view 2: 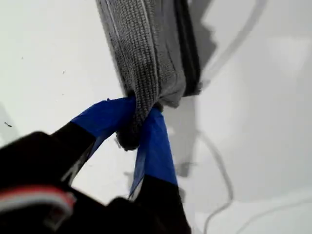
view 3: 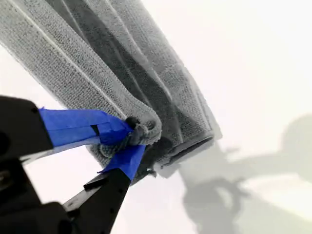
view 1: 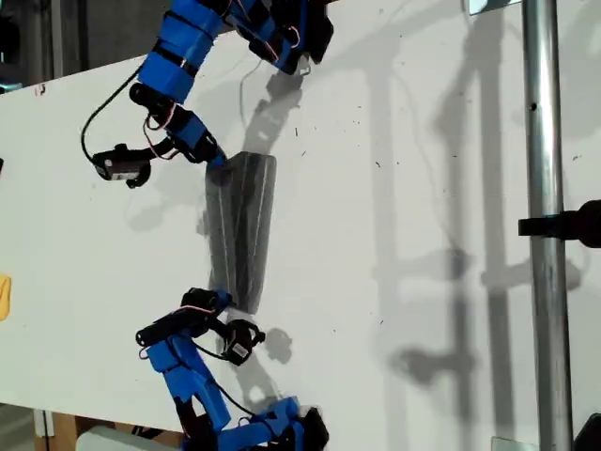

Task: Grasp corners of a towel and fold twice.

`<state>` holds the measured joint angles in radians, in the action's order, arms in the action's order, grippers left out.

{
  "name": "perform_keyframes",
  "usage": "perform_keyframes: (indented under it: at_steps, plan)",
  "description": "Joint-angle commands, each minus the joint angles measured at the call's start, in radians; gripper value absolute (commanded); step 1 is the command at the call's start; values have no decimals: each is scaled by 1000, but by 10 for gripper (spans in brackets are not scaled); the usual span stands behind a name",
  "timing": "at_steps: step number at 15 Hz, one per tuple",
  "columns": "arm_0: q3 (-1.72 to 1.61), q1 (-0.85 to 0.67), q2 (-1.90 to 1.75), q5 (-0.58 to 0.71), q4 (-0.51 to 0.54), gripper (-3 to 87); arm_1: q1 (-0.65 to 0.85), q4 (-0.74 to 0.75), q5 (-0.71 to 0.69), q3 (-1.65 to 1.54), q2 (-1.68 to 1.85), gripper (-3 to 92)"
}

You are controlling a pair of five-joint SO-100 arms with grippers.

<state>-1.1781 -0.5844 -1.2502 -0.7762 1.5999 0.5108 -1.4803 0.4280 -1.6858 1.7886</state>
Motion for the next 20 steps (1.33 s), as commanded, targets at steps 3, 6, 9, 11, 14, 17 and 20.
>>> perform_keyframes:
  at_steps: [3, 6, 9, 11, 14, 17, 20]
  plan:
    - [-144, 120, -52, -86, -46, -29, -172, 127, 230, -252, 23, -3]
    - [-222, 110, -2, -124, -127, -29, -133, 242, 249, -382, 2, -3]
    - [-183, 34, 95, -98, -160, -29, -49, 347, 189, -420, -49, -3]
    - [-149, -26, 121, -57, -160, -29, 5, 377, 152, -402, -83, -3]
    - [-129, -66, 132, -3, -147, -29, -14, 379, 152, -374, -106, -3]
    - [-109, -66, 181, -9, -130, -19, -74, 380, 178, -351, -183, -3]
    - [-86, -69, 121, -43, -37, 262, -67, 279, 210, -341, -75, 262]
